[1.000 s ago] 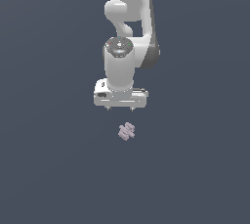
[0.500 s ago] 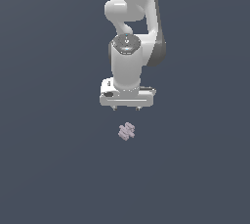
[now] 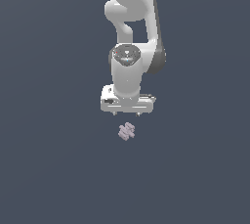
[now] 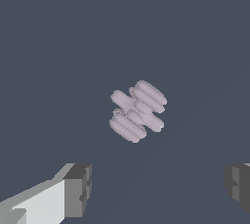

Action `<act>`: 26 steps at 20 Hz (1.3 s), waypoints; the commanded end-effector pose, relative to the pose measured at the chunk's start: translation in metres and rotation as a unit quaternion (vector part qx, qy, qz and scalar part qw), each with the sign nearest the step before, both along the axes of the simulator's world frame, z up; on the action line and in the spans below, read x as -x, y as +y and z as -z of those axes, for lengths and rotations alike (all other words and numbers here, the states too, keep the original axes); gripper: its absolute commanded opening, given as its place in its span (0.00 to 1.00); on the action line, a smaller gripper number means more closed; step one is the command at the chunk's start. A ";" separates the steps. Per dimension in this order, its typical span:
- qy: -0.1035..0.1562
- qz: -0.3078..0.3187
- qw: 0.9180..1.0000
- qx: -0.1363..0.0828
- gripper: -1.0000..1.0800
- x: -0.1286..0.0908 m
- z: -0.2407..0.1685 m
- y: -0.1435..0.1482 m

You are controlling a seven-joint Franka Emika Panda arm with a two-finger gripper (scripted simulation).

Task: Pick up the object and move it to a goal position.

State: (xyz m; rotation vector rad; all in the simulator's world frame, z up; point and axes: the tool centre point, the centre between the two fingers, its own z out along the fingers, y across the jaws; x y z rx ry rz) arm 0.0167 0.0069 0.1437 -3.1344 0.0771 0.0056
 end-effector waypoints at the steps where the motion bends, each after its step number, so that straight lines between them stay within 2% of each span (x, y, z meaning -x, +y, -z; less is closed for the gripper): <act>1: 0.000 0.007 1.000 0.001 0.96 -0.007 0.011 0.000; 11: -0.001 0.031 1.000 0.003 0.96 -0.028 0.048 0.002; 19: -0.001 0.033 0.999 0.003 0.96 -0.028 0.054 0.002; 26: -0.001 0.033 0.999 0.003 0.96 -0.028 0.086 0.002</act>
